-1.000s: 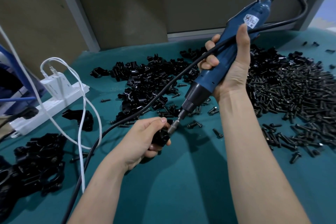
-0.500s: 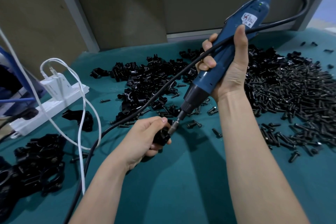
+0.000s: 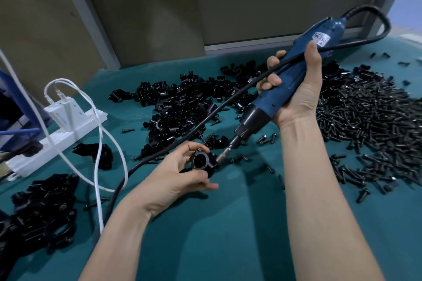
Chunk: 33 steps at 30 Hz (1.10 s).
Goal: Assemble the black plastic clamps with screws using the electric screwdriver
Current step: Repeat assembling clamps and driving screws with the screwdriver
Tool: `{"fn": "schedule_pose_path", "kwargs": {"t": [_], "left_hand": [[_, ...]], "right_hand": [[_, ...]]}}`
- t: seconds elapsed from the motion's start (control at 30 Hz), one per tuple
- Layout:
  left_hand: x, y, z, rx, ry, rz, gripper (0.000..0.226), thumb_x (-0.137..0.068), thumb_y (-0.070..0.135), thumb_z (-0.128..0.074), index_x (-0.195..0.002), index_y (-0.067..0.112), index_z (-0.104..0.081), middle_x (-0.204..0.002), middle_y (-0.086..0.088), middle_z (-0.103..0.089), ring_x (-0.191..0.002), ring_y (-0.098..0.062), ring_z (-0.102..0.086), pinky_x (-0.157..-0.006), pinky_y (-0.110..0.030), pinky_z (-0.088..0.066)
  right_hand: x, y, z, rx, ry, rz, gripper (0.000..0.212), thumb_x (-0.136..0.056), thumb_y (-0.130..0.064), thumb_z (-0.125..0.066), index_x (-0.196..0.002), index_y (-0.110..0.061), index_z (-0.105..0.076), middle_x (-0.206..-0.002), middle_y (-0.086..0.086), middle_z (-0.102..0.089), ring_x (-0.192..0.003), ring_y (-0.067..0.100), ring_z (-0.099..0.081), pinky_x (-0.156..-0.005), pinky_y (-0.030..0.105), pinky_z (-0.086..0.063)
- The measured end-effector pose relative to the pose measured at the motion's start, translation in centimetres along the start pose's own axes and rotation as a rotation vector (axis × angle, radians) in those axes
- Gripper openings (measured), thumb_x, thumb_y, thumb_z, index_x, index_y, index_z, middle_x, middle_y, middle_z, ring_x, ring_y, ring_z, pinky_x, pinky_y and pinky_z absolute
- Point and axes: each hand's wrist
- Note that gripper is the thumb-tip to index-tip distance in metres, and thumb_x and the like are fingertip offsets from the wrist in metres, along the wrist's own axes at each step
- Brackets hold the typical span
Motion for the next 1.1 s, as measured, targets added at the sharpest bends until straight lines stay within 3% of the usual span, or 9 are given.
{"fn": "schedule_pose_path", "kwargs": {"t": [0.07, 0.17, 0.33, 0.43, 0.57, 0.77, 0.9, 1.0, 1.1], "left_hand": [[0.0, 0.1, -0.2, -0.017, 0.027, -0.029, 0.05, -0.073, -0.001, -0.08, -0.114, 0.023, -0.065, -0.104, -0.018, -0.063, -0.076, -0.028, -0.07, -0.082, -0.042, -0.059], [0.1, 0.3, -0.4, -0.075, 0.083, -0.041, 0.07, -0.067, 0.027, -0.076, -0.131, 0.024, -0.051, -0.099, -0.016, -0.073, -0.075, -0.028, -0.07, -0.078, -0.044, -0.06], [0.4, 0.8, -0.9, -0.041, 0.043, -0.082, 0.032, -0.076, 0.035, -0.066, -0.105, 0.023, -0.074, -0.108, -0.027, -0.067, -0.065, -0.023, -0.065, -0.065, -0.03, -0.057], [0.4, 0.7, -0.9, -0.01, 0.004, -0.07, 0.041, -0.073, 0.038, -0.081, -0.109, 0.019, -0.075, -0.099, -0.013, -0.071, -0.07, -0.027, -0.069, -0.07, -0.034, -0.059], [0.4, 0.6, -1.2, -0.335, 0.006, -0.074, 0.06, -0.061, 0.018, -0.089, -0.113, 0.041, -0.07, -0.097, 0.0, -0.075, -0.069, -0.019, -0.069, -0.072, -0.023, -0.056], [0.1, -0.2, -1.9, -0.364, -0.005, -0.131, 0.044, -0.079, 0.0, -0.076, -0.102, 0.036, -0.072, -0.091, -0.007, -0.073, -0.041, -0.011, -0.043, -0.037, -0.019, -0.039], [-0.1, -0.7, -2.1, -0.687, 0.162, -0.298, 0.015, -0.068, 0.034, -0.069, -0.08, 0.026, -0.068, -0.068, -0.005, -0.063, -0.047, -0.01, -0.042, -0.046, -0.019, -0.038], [-0.4, -1.2, -2.0, -1.029, 0.261, -0.419, 0.032, -0.067, 0.052, -0.05, -0.06, 0.022, -0.049, -0.048, 0.005, -0.044, -0.047, -0.01, -0.039, -0.049, -0.027, -0.035], [-0.6, -1.4, -2.0, -1.099, 0.259, -0.396, 0.039, -0.069, 0.057, -0.038, -0.071, 0.021, -0.053, -0.055, 0.005, -0.05, -0.055, -0.014, -0.047, -0.057, -0.035, -0.042]], "right_hand": [[0.1, -0.3, 0.1, -0.014, 0.035, 0.01, 0.056, -0.047, -0.045, -0.086, -0.081, -0.01, -0.059, -0.073, 0.003, -0.059, -0.041, 0.01, -0.049, -0.041, 0.021, -0.044], [0.1, -0.8, 0.1, -0.064, 0.081, 0.025, 0.053, -0.047, -0.043, -0.084, -0.08, -0.009, -0.057, -0.073, 0.003, -0.057, -0.04, 0.01, -0.049, -0.04, 0.02, -0.044], [0.1, -1.1, -0.1, -0.035, 0.223, 0.019, 0.038, -0.082, -0.048, -0.058, -0.08, -0.011, -0.054, -0.073, 0.002, -0.055, -0.04, 0.007, -0.047, -0.041, 0.019, -0.042], [0.1, -1.0, -0.3, 0.008, 0.301, -0.018, 0.039, -0.089, -0.049, -0.054, -0.078, -0.011, -0.054, -0.073, 0.001, -0.054, -0.041, 0.008, -0.047, -0.041, 0.019, -0.042], [-0.2, -1.0, -0.2, 0.063, 0.387, -0.06, 0.035, -0.085, -0.045, -0.063, -0.08, -0.013, -0.051, -0.071, -0.002, -0.05, -0.043, 0.008, -0.047, -0.043, 0.02, -0.042], [-0.5, -0.5, 0.5, 0.086, 0.486, -0.129, 0.017, -0.083, -0.014, -0.062, -0.079, -0.013, -0.045, -0.059, -0.002, -0.047, -0.043, 0.01, -0.047, -0.046, 0.021, -0.045], [-0.7, -0.3, 0.9, 0.058, 0.523, -0.149, 0.019, -0.081, -0.008, -0.059, -0.078, -0.014, -0.041, -0.056, -0.001, -0.045, -0.044, 0.01, -0.046, -0.047, 0.022, -0.045], [-0.7, 0.1, 1.0, 0.064, 0.573, -0.151, 0.021, -0.081, -0.007, -0.059, -0.073, -0.013, -0.041, -0.055, -0.001, -0.047, -0.044, 0.011, -0.046, -0.048, 0.022, -0.045], [-0.6, 0.4, 1.2, 0.049, 0.602, -0.167, 0.021, -0.081, -0.007, -0.059, -0.07, -0.013, -0.042, -0.053, -0.001, -0.049, -0.043, 0.011, -0.046, -0.048, 0.021, -0.045]]}}
Point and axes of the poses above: each hand's wrist, its own x-axis away from the middle knuckle, its own z-axis out of the back of the hand, y = z × x
